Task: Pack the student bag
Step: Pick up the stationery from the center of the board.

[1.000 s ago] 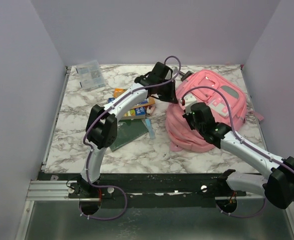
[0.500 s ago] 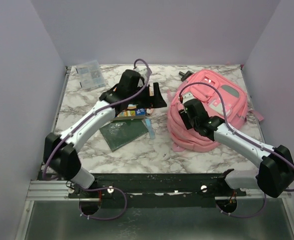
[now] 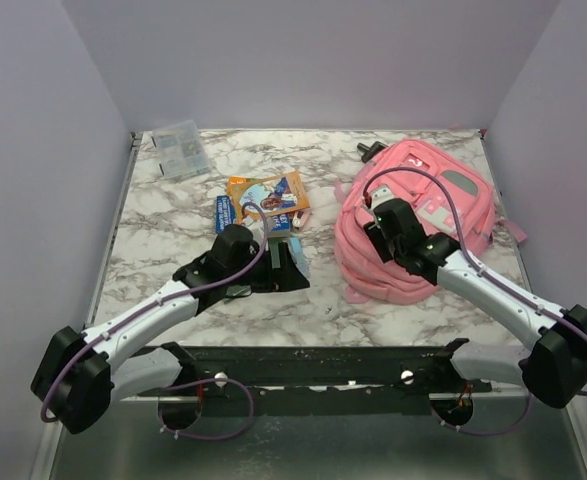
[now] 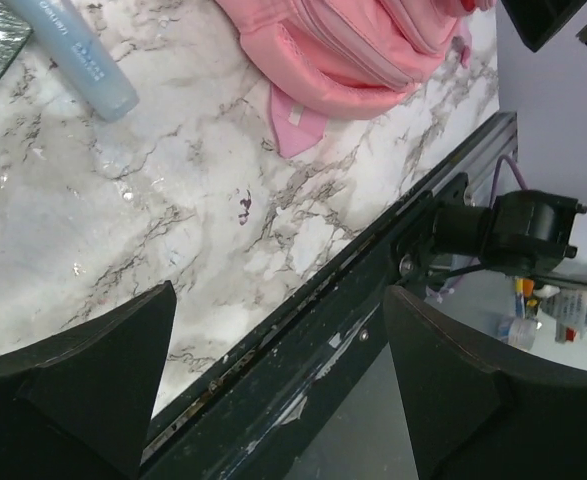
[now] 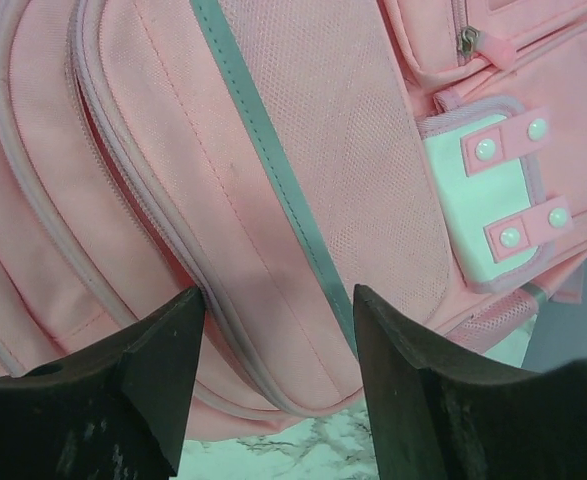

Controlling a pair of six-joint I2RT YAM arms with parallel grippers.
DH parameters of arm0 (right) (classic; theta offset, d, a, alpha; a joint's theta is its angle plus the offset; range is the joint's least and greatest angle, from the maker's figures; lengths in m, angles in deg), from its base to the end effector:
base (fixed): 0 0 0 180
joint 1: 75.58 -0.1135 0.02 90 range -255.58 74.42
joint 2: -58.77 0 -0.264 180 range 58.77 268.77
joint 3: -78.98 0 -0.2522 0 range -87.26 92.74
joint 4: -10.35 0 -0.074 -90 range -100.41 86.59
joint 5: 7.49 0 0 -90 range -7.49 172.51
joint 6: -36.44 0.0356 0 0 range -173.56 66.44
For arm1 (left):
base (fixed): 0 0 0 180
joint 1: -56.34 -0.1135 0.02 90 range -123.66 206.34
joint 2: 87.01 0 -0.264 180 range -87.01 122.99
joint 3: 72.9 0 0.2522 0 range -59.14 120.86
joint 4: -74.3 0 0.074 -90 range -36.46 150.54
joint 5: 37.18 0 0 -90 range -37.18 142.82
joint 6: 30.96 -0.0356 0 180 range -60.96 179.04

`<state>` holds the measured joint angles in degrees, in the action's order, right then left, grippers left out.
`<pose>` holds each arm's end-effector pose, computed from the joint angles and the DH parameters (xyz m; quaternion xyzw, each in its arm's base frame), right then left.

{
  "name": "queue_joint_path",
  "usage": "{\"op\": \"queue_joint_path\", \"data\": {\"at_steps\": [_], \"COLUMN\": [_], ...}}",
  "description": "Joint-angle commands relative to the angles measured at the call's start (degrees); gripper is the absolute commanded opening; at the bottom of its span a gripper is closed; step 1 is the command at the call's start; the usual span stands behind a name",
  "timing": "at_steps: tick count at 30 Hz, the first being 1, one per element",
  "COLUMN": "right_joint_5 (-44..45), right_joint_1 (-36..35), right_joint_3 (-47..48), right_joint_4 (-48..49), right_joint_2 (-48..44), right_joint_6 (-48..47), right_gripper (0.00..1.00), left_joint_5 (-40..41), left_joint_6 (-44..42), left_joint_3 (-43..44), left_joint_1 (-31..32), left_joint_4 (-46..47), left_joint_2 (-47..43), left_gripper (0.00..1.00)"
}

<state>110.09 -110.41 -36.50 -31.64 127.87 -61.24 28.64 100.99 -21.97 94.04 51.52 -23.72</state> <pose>0.2144 0.1291 0.2633 -0.2449 0.8729 -0.1309 0.4013 0.1768 -0.1551 0.2341 0.0642 0.8709 -0.4313 0.2269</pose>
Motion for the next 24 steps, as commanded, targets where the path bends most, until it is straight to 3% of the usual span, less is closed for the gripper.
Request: {"op": "queue_joint_path", "data": {"at_steps": [1, 9, 15, 19, 24], "right_joint_5": [7.30, 10.55, 8.30, 5.04, 4.93], "right_joint_1": [0.20, 0.20, 0.13, 0.13, 0.14], "right_joint_3": [-0.30, 0.39, 1.58, 1.68, 1.69], "right_joint_4": [1.37, 2.85, 4.77, 5.95, 6.27], "right_joint_2": [1.87, 6.98, 6.83, 5.20, 4.26], "right_joint_6": [-1.02, -3.65, -4.36, -3.74, -1.11], "right_gripper": [0.61, 0.57, 0.40, 0.19, 0.01], "left_joint_5": [6.80, 20.74, 23.39, 25.68, 30.15], "left_joint_6": [5.81, 20.23, 21.91, 22.86, 26.63], "left_joint_3": [-3.41, -5.18, 0.71, 5.60, 11.71], "left_joint_1": [0.25, 0.24, 0.79, 2.40, 6.03], "left_joint_4": [6.73, 5.22, 3.20, 0.36, -4.06], "left_joint_2": [-5.11, -2.60, 7.63, 14.94, 23.33], "left_gripper": [0.86, 0.78, 0.75, 0.73, 0.73]}}
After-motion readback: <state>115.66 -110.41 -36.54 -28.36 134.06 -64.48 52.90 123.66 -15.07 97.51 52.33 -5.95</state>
